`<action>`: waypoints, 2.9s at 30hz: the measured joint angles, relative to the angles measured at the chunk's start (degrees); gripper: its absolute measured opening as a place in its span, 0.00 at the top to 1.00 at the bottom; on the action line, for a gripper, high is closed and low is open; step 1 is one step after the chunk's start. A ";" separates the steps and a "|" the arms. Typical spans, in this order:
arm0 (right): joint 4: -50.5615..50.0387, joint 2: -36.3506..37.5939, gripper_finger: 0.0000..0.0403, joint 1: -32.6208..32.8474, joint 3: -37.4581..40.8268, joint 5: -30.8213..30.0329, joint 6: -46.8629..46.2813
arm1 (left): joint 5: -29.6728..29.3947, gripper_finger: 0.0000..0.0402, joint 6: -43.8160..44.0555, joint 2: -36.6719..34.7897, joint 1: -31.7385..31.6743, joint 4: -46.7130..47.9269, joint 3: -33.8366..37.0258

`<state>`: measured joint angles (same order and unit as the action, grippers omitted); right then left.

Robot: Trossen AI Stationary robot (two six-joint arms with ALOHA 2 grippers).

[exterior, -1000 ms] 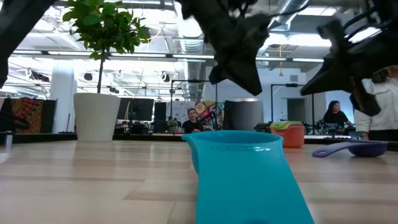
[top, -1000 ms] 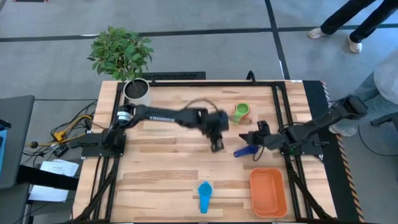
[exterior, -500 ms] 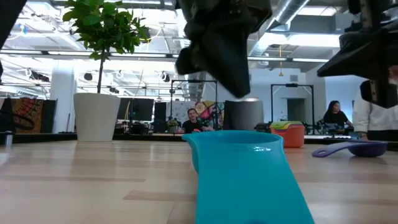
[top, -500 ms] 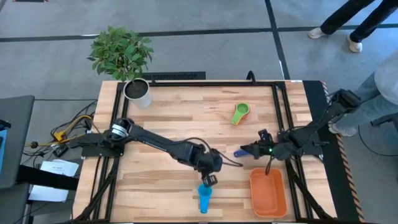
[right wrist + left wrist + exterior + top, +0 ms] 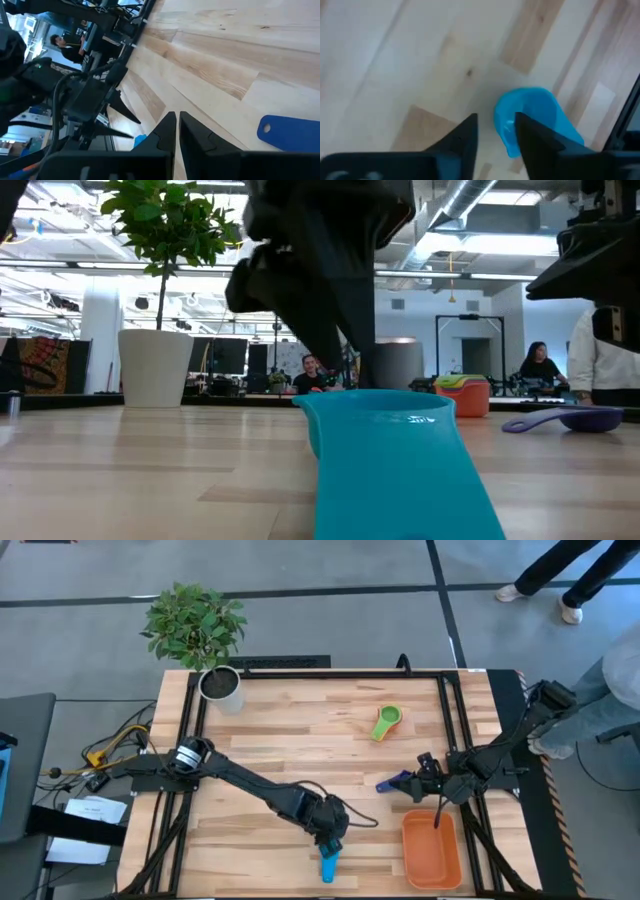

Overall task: Nest measuring cups in basket
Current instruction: Stack the light blue measuring cup on top of the green measuring cup

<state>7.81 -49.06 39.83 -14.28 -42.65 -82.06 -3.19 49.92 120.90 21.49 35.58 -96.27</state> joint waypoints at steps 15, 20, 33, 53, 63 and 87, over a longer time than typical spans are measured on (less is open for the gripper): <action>1.35 -0.51 0.88 2.07 0.05 -0.19 -0.04 | -3.09 0.64 3.11 4.52 2.17 -3.23 0.92; 1.89 -2.38 0.88 5.07 0.04 -2.56 -2.32 | -2.02 0.76 2.12 4.93 2.17 -2.67 0.83; 5.93 -9.65 0.88 11.10 -0.68 -8.70 -8.25 | -4.16 0.92 -4.64 4.85 -0.79 -1.24 -2.16; 5.88 -10.88 0.69 7.13 -8.11 -4.67 8.73 | -0.95 0.96 -30.73 4.85 -17.14 4.67 -21.88; 3.60 -10.86 0.54 -6.48 -8.11 7.30 13.62 | 4.48 0.96 -36.46 4.85 -23.72 3.32 -22.88; 5.52 -10.45 0.99 -32.80 -8.11 19.32 10.21 | 13.33 0.77 -46.30 4.85 -37.21 -5.65 -22.91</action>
<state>13.33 -59.51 7.03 -22.39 -23.33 -71.85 10.14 3.62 125.75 -15.72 29.93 -119.17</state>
